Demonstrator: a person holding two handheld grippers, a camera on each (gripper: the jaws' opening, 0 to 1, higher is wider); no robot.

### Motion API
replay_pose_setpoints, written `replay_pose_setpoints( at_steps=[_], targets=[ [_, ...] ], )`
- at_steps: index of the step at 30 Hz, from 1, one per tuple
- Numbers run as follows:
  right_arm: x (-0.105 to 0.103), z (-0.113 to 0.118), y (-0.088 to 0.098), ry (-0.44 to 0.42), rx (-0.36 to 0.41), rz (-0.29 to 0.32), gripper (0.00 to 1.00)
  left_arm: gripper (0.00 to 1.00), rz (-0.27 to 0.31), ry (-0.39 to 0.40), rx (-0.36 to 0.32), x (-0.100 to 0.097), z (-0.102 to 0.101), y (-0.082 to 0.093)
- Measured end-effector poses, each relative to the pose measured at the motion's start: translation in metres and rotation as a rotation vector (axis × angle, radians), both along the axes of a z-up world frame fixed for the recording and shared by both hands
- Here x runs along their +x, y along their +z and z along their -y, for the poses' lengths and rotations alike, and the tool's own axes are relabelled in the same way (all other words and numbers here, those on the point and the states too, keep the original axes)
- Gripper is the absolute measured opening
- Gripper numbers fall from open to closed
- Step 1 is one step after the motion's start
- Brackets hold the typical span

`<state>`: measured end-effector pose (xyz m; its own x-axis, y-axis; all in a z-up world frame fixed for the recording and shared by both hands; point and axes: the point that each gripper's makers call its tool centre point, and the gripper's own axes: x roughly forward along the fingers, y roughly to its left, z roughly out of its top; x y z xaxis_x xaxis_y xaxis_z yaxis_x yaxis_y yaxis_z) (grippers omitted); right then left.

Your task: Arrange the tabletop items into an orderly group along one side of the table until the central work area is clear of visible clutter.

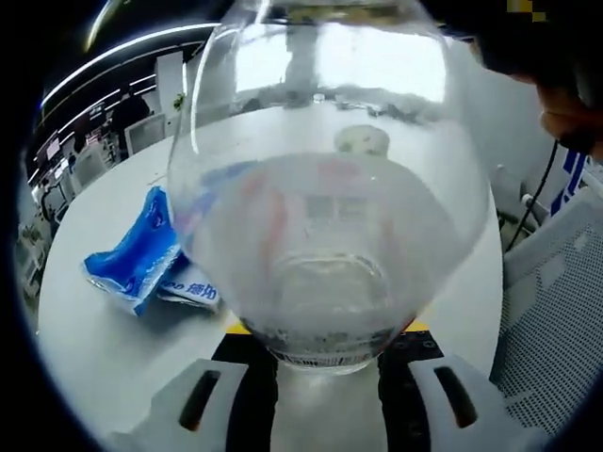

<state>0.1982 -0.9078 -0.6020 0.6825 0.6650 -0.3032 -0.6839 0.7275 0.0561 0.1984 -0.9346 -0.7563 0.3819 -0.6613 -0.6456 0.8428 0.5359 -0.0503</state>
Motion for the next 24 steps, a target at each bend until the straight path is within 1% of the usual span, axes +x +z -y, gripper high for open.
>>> replay_pose_setpoints(
  at_steps=[4, 7, 11, 13, 19, 21, 24],
  targets=[
    [-0.0004, 0.0028, -0.0004, 0.025, 0.007, -0.009, 0.18, 0.39, 0.003, -0.009, 0.006, 0.0000, 0.0009, 0.0001],
    [-0.0007, 0.0028, -0.0005, 0.050, 0.014, -0.022, 0.18, 0.39, 0.009, -0.006, -0.002, 0.0003, 0.0017, 0.0003],
    [-0.0016, 0.0005, -0.0010, 0.089, -0.003, -0.011, 0.18, 0.40, 0.008, -0.010, 0.000, 0.0005, 0.0018, 0.0001],
    [-0.0011, 0.0004, -0.0010, 0.092, -0.006, -0.008, 0.18, 0.40, 0.005, 0.000, 0.010, 0.0008, 0.0015, -0.0002],
    [-0.0012, -0.0023, -0.0009, 0.109, -0.009, 0.002, 0.18, 0.41, 0.011, 0.026, 0.004, 0.0016, 0.0004, 0.0006],
    [-0.0008, -0.0026, -0.0012, 0.118, -0.020, 0.011, 0.18, 0.41, 0.010, 0.040, 0.003, 0.0024, -0.0001, 0.0008],
    [-0.0003, -0.0018, -0.0023, 0.122, -0.027, 0.008, 0.19, 0.41, 0.002, 0.077, 0.004, 0.0026, -0.0021, 0.0014]
  ],
)
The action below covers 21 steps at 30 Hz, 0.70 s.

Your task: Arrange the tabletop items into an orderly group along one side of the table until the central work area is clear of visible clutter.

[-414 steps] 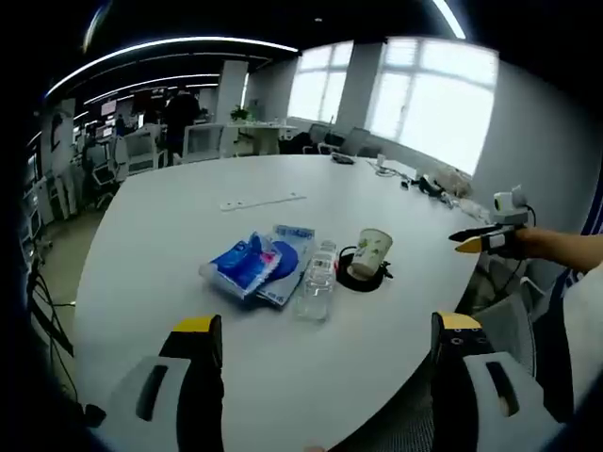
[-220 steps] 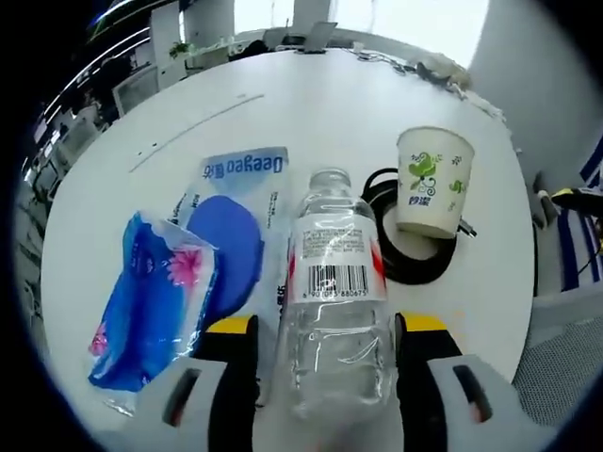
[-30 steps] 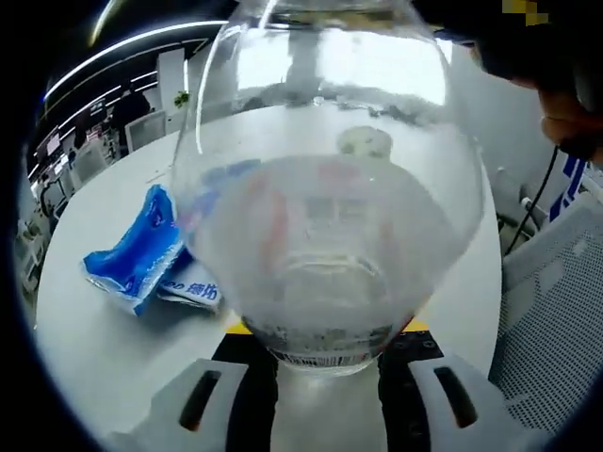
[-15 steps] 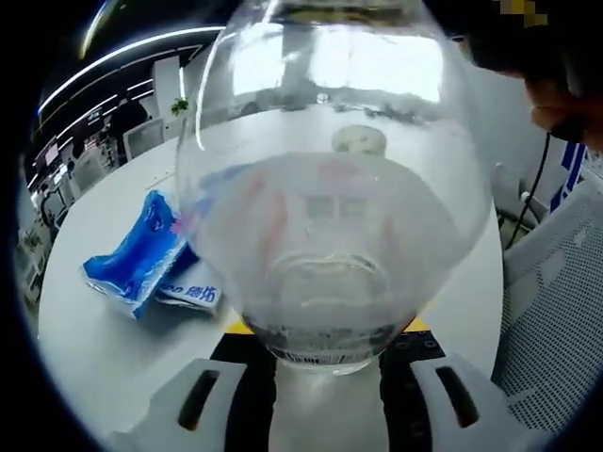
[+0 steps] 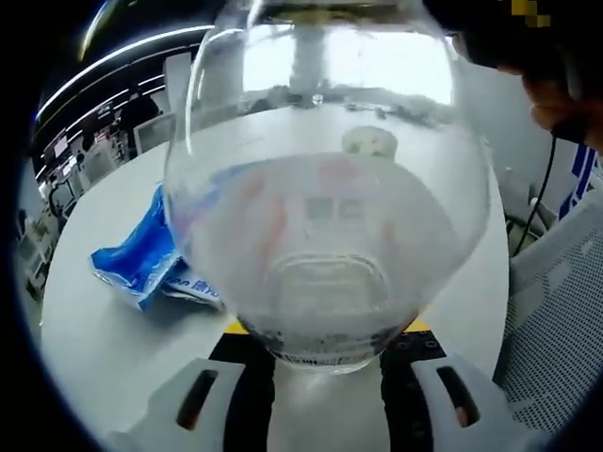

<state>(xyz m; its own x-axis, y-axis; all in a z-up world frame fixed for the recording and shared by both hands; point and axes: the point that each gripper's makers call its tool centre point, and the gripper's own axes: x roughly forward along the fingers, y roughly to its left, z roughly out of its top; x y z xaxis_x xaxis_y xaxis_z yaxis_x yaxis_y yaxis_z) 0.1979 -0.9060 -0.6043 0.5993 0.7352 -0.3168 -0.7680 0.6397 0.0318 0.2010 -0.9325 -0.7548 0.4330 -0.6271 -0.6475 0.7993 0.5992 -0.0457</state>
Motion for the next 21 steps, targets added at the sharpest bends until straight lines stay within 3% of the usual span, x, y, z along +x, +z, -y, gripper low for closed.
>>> replay_pose_setpoints(
  at_steps=[5, 7, 9, 10, 15, 18, 21],
  targets=[
    [-0.004, 0.000, -0.001, 0.017, -0.008, 0.003, 0.19, 0.41, -0.005, 0.032, -0.018, -0.002, -0.004, 0.004],
    [-0.004, -0.001, -0.001, 0.040, 0.009, -0.008, 0.21, 0.43, 0.030, 0.034, -0.036, -0.001, -0.003, 0.012],
    [-0.007, -0.004, 0.003, 0.087, 0.063, -0.056, 0.27, 0.48, 0.112, 0.040, -0.052, 0.006, -0.002, 0.025],
    [-0.004, -0.002, 0.005, 0.106, 0.063, -0.031, 0.30, 0.50, 0.119, 0.050, -0.051, 0.006, -0.003, 0.028],
    [-0.007, 0.005, 0.012, 0.288, 0.056, 0.040, 0.45, 0.52, 0.116, 0.049, -0.058, -0.002, -0.003, 0.034],
    [-0.013, 0.008, 0.013, 0.401, 0.040, 0.043, 0.45, 0.52, 0.156, 0.051, -0.039, -0.006, -0.005, 0.039],
    [-0.017, 0.007, 0.008, 0.505, 0.006, 0.068, 0.44, 0.52, 0.133, 0.056, -0.055, -0.013, -0.003, 0.039]
  ],
)
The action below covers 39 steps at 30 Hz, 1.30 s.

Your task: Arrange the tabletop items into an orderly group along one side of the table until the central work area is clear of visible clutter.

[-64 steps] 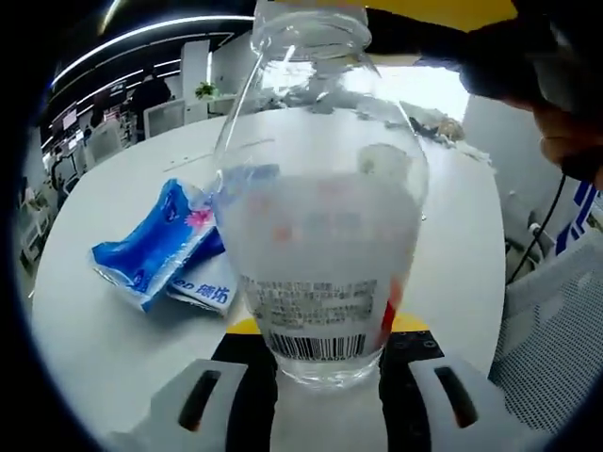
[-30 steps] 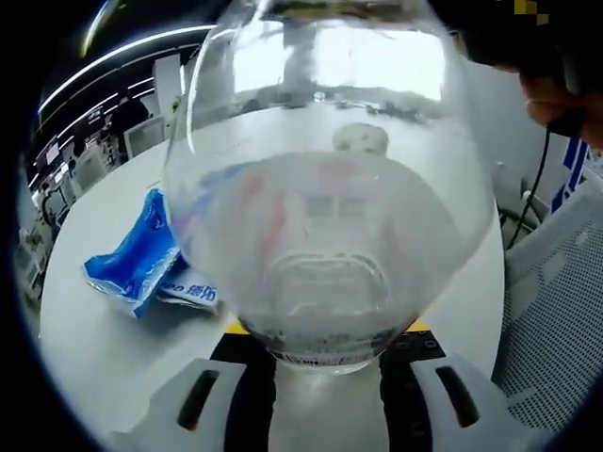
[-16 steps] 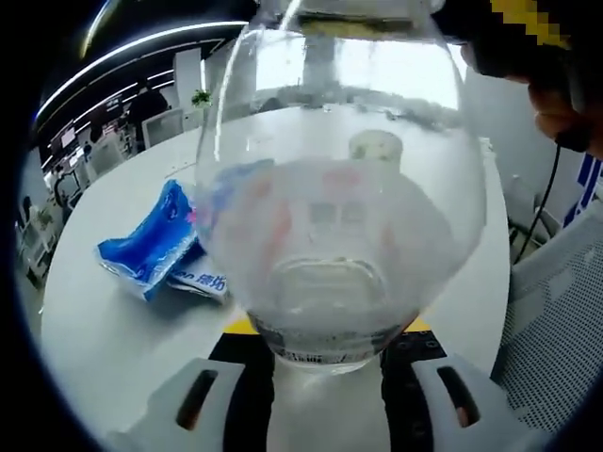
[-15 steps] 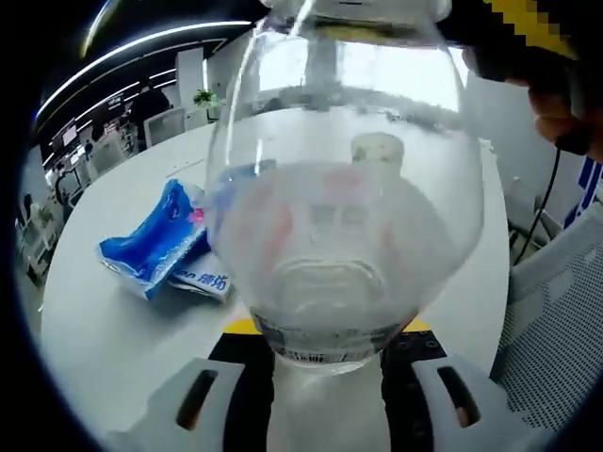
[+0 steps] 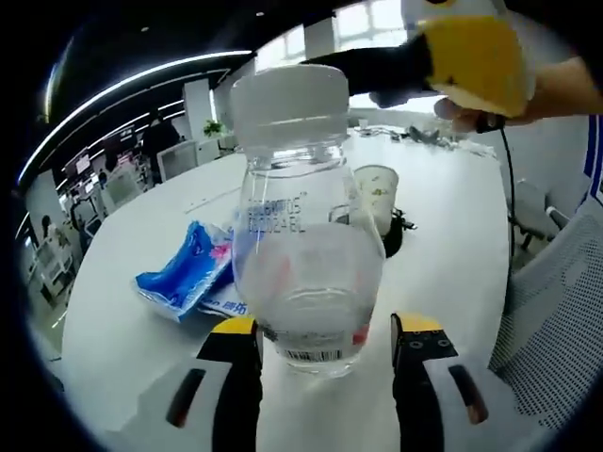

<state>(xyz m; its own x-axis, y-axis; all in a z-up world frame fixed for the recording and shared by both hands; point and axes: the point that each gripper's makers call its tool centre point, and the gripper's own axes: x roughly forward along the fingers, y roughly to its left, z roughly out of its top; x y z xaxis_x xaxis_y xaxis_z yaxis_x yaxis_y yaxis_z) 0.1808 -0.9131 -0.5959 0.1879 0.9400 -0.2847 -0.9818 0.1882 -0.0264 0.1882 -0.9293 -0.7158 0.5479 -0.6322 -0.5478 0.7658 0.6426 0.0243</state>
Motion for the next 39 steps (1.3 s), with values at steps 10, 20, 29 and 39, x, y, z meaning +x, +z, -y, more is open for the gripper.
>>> replay_pose_setpoints(
  at_steps=[10, 20, 29, 39],
  targets=[
    [0.000, -0.010, -0.016, 0.214, 0.008, -0.046, 0.41, 0.52, -0.029, 0.076, -0.030, 0.000, -0.007, 0.004],
    [0.000, -0.025, -0.013, 0.330, 0.041, -0.046, 0.21, 0.46, -0.053, 0.101, -0.024, 0.003, -0.008, 0.000],
    [0.010, -0.027, -0.011, 0.193, 0.069, -0.104, 0.19, 0.38, -0.064, 0.149, -0.026, 0.018, -0.010, 0.000],
    [0.011, -0.024, -0.002, 0.070, 0.076, -0.157, 0.18, 0.36, -0.092, -0.028, -0.071, 0.003, -0.005, 0.012]
  ],
)
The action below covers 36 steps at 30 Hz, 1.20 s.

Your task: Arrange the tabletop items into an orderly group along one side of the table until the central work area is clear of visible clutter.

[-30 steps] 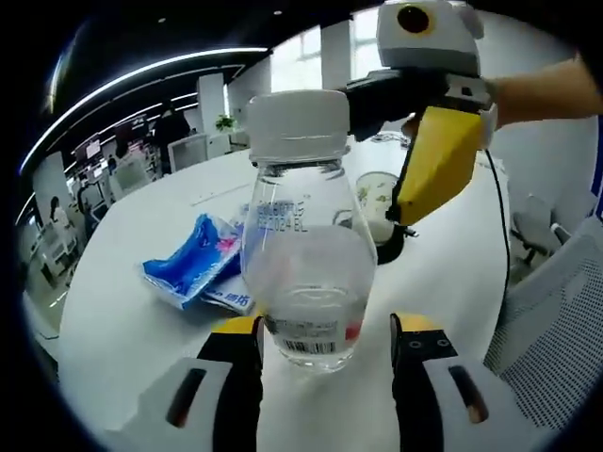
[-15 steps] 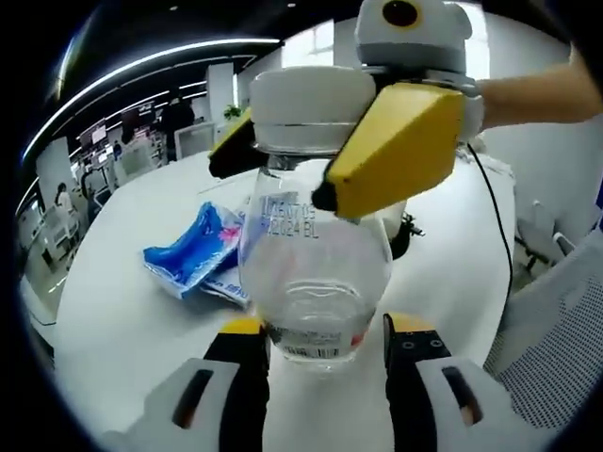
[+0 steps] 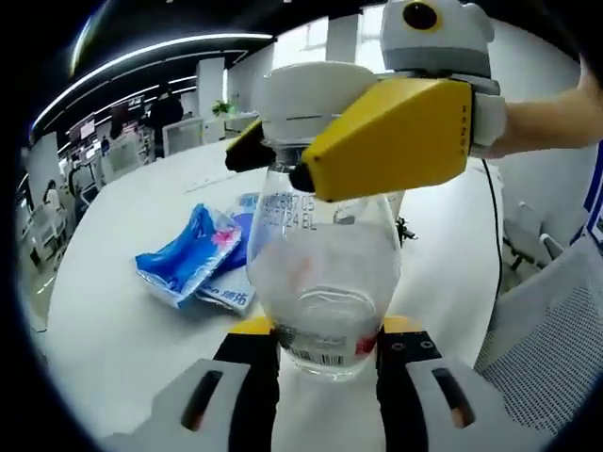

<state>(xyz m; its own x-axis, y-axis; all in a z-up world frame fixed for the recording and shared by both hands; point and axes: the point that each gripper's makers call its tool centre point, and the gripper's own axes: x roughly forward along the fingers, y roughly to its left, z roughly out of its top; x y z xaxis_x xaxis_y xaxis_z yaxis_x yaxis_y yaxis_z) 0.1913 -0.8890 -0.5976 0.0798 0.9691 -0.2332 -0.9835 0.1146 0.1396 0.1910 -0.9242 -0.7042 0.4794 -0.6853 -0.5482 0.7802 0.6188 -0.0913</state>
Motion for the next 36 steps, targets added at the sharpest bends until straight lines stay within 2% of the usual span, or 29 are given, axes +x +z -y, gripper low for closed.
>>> replay_pose_setpoints(
  at_steps=[2, 6, 10, 15, 19, 21, 27, 29, 31, 36],
  targets=[
    [-0.001, 0.002, 0.007, -0.018, 0.022, -0.003, 0.18, 0.36, 0.021, -0.053, -0.007, -0.003, -0.003, 0.010],
    [-0.002, 0.004, 0.022, -0.048, 0.076, -0.027, 0.18, 0.36, 0.033, -0.112, -0.028, -0.006, -0.008, 0.026],
    [-0.012, -0.001, 0.038, -0.001, 0.104, 0.000, 0.19, 0.36, 0.042, -0.155, -0.036, -0.012, -0.010, 0.038],
    [-0.030, -0.008, 0.053, 0.087, 0.104, 0.062, 0.19, 0.35, 0.060, -0.282, -0.001, -0.025, -0.012, 0.054],
    [-0.032, -0.014, 0.068, 0.083, 0.152, 0.060, 0.19, 0.35, 0.064, -0.351, -0.063, -0.030, -0.014, 0.070],
    [-0.032, -0.020, 0.072, 0.094, 0.162, 0.066, 0.19, 0.35, 0.064, -0.370, -0.070, -0.029, -0.017, 0.073],
    [-0.023, -0.040, 0.077, 0.098, 0.134, 0.046, 0.18, 0.35, 0.037, -0.434, -0.121, -0.024, -0.034, 0.079],
    [-0.015, -0.049, 0.076, 0.078, 0.139, 0.030, 0.18, 0.35, 0.026, -0.434, -0.125, -0.017, -0.044, 0.079],
    [-0.007, -0.060, 0.074, 0.057, 0.132, 0.039, 0.18, 0.35, 0.019, -0.435, -0.123, -0.008, -0.054, 0.077],
    [0.020, -0.087, 0.066, -0.010, 0.131, 0.052, 0.17, 0.36, 0.034, -0.438, -0.110, 0.018, -0.079, 0.068]
  ],
)
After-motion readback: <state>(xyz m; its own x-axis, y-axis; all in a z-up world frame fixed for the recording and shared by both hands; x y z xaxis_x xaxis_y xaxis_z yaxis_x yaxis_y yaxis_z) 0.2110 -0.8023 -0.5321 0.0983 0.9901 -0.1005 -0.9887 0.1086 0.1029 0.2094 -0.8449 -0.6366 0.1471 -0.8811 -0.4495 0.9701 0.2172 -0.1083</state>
